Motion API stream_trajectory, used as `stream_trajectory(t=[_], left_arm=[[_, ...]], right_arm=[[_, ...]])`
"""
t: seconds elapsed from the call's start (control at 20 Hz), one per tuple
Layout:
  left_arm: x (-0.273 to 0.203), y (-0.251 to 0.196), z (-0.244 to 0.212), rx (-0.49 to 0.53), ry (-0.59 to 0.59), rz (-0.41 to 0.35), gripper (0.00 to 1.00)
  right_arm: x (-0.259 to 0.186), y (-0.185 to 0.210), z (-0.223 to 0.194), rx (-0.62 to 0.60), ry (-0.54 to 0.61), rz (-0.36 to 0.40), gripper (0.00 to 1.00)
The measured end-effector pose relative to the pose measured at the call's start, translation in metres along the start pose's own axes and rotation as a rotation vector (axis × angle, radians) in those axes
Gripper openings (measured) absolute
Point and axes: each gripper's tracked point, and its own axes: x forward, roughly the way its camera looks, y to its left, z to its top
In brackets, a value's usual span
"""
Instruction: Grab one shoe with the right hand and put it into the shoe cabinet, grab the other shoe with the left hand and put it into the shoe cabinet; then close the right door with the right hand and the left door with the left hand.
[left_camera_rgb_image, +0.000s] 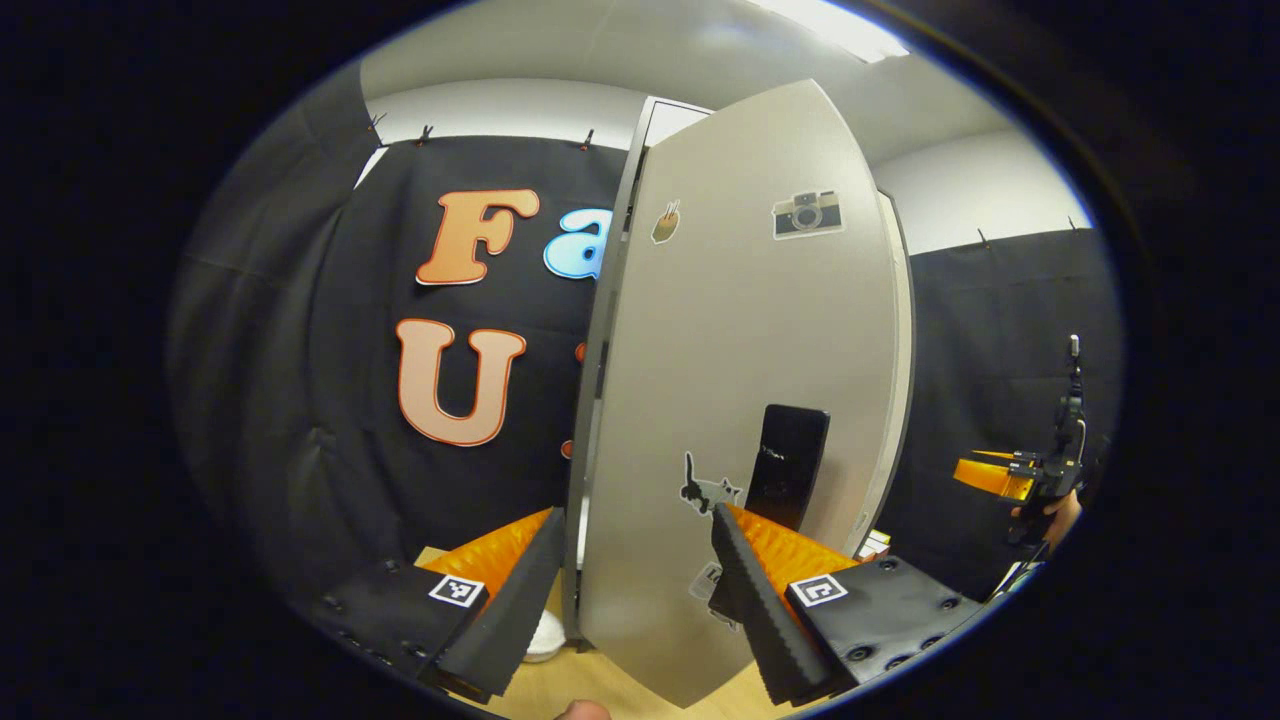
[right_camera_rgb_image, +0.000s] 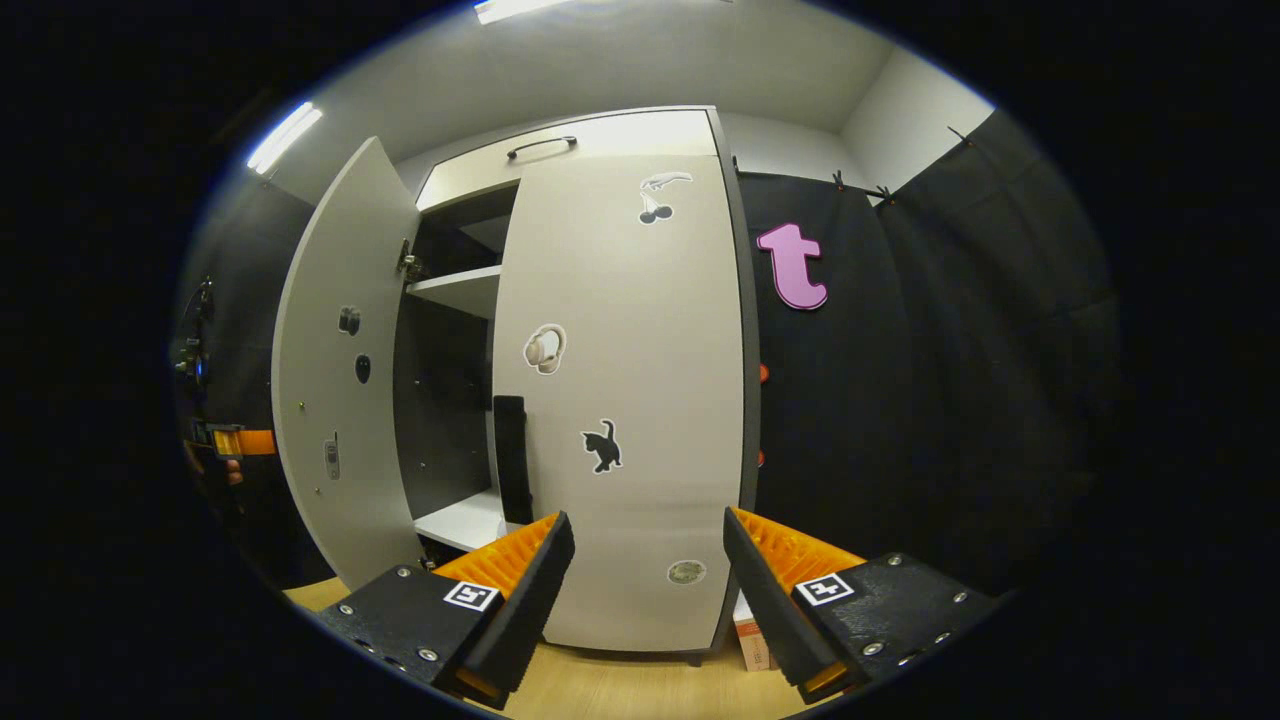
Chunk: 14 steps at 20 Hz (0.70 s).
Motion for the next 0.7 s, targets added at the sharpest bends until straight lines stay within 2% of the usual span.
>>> stream_trajectory(t=[0.15, 0.2, 0.35, 0.5, 0.65, 0.7], left_arm=[[0.012, -0.017, -0.001, -0.005, 0.003, -0.038, 0.93], [0.016, -0.025, -0.002, 0.001, 0.002, -0.057, 0.98], [0.029, -0.062, -0.011, 0.023, 0.014, -0.143, 0.94], [0.054, -0.068, -0.021, 0.08, 0.034, -0.115, 0.95], [0.073, -0.084, -0.029, 0.098, 0.057, -0.124, 0.95], [0.077, -0.086, -0.027, 0.113, 0.033, -0.115, 0.98]], right_arm=[[-0.004, -0.014, -0.001, 0.008, 0.002, -0.024, 0.92], [-0.006, -0.019, -0.002, 0.011, 0.004, -0.033, 0.92], [-0.012, -0.035, -0.006, 0.015, 0.01, -0.062, 0.92], [-0.02, -0.05, -0.007, 0.02, 0.017, -0.093, 0.92], [-0.028, -0.067, -0.007, 0.009, 0.016, -0.128, 0.92], [-0.032, -0.073, -0.007, 0.009, 0.014, -0.14, 0.92]])
